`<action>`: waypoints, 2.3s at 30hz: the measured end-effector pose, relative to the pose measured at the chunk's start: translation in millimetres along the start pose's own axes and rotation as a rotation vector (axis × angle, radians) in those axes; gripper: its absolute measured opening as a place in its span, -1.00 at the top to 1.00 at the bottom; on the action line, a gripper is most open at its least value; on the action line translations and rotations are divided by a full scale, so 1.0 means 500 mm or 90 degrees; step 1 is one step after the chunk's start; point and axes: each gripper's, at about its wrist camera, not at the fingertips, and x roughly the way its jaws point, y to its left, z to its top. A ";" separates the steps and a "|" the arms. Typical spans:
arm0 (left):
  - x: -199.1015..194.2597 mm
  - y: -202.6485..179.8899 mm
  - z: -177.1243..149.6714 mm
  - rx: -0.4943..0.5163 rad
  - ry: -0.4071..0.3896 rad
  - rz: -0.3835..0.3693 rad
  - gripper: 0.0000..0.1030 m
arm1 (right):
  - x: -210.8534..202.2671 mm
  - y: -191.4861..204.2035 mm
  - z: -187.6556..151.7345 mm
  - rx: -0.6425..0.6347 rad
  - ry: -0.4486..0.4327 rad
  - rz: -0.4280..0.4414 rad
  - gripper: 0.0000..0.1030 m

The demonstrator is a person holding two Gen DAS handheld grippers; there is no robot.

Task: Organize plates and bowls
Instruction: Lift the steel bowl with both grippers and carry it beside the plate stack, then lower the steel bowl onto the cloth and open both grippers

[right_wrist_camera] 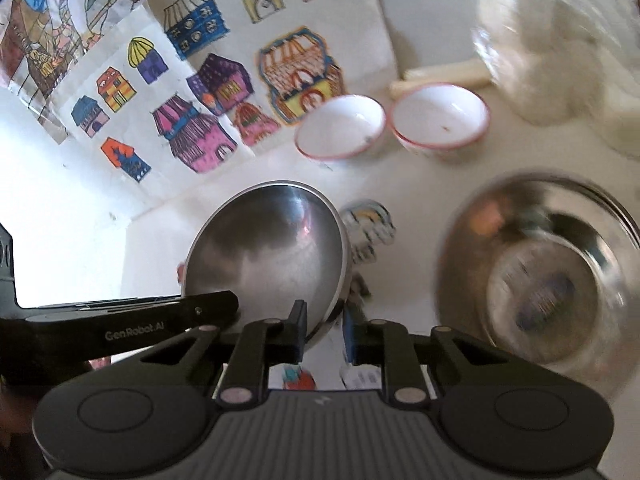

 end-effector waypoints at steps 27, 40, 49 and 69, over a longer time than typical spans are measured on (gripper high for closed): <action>-0.033 -0.071 -0.145 0.024 0.068 -0.009 0.58 | -0.097 -0.023 -0.131 0.007 0.084 -0.006 0.60; -0.038 -0.061 -0.143 0.016 0.062 -0.003 0.44 | -0.098 -0.019 -0.128 -0.003 0.081 -0.014 0.44; -0.077 -0.041 -0.145 -0.006 0.041 0.009 -0.01 | -0.124 -0.026 -0.127 -0.013 0.063 -0.031 0.16; -0.096 -0.068 -0.088 -0.068 -0.003 0.057 -0.98 | -0.169 -0.083 -0.060 -0.023 0.048 -0.058 -0.99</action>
